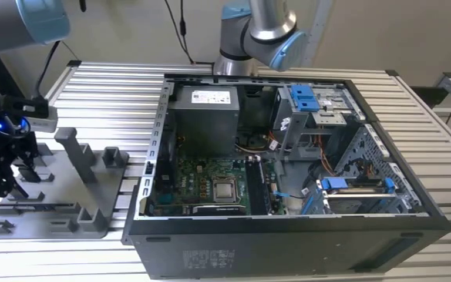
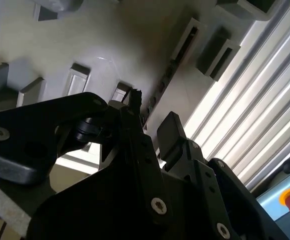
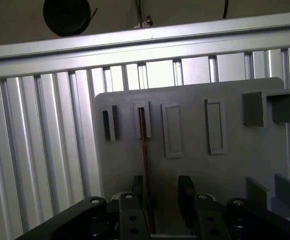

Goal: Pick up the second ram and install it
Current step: 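Pick up the second ram and move it above second insertion slot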

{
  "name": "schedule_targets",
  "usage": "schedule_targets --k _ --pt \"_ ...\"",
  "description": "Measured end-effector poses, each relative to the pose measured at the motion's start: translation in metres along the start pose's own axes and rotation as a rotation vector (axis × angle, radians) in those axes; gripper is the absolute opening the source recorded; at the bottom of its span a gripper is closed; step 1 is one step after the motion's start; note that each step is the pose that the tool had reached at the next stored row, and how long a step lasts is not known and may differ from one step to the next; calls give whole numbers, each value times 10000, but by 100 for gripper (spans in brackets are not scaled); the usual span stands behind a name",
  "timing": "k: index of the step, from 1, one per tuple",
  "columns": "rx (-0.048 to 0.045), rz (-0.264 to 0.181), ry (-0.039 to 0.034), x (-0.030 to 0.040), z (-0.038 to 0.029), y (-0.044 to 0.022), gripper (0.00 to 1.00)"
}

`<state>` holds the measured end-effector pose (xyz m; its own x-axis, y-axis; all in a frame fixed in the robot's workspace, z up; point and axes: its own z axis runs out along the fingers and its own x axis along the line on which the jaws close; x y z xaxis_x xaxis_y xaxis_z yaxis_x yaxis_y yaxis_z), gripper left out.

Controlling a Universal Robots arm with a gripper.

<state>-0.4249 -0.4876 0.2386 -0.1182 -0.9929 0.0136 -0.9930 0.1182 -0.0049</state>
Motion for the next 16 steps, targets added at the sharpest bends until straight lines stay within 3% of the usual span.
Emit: schedule_targets --k 3,8,14,16 --pt "2 0 -1 37 54 8 42" --pt "26 -11 -5 166 133 -5 42" --pt "286 -120 -77 172 186 -6 42" --pt "300 -194 -79 173 222 -5 42"
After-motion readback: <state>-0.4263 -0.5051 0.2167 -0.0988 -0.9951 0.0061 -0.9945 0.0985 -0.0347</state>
